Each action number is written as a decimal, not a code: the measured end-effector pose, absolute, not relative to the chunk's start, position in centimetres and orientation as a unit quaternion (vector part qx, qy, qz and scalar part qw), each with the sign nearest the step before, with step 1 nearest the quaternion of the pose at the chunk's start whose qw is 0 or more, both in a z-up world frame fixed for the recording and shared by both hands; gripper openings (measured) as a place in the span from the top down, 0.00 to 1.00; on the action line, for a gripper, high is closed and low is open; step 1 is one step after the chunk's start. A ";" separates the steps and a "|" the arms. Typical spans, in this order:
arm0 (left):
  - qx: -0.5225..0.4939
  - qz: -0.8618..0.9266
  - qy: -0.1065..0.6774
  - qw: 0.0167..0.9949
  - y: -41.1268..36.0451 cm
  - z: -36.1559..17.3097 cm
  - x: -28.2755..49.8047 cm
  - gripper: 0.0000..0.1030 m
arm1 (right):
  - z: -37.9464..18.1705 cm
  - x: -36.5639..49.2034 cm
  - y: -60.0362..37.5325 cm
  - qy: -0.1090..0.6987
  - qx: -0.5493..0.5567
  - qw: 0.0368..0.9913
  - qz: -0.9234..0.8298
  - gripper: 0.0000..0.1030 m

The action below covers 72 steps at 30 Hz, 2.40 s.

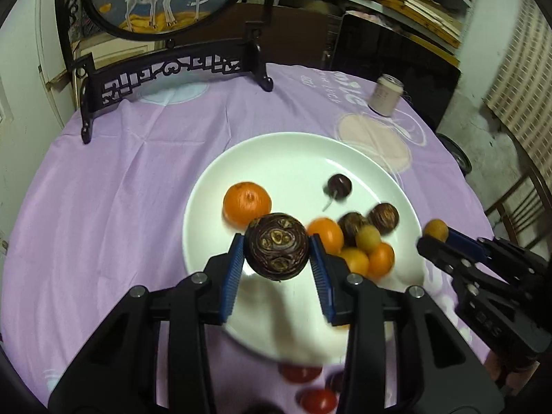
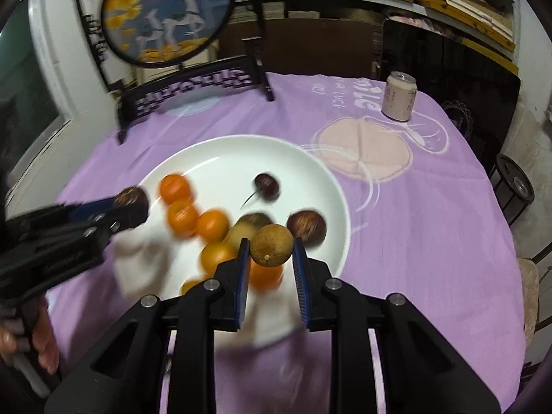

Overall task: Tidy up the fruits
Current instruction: 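Carry both fruits onto the white plate and open both tools, then grasp a dark cherry with the right tool while the left grasps a dark plum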

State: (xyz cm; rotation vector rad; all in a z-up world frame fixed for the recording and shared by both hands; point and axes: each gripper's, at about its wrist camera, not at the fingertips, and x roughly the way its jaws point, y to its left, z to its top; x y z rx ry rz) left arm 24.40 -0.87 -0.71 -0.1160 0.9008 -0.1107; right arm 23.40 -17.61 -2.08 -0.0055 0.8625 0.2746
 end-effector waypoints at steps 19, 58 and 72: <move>-0.057 -0.026 0.404 0.913 1.9 -0.8 21.7 0.47 | -3.3 20.5 -17.3 0.359 -0.027 0.925 0.120 0.67; -0.070 -0.101 0.456 0.881 3.2 -5.2 6.3 0.37 | -6.4 10.7 -13.4 0.430 -0.035 0.878 0.206 0.71; -0.032 -0.083 0.478 0.874 0.3 -7.4 10.4 0.46 | -5.5 7.2 -18.3 0.432 0.036 0.877 0.207 0.71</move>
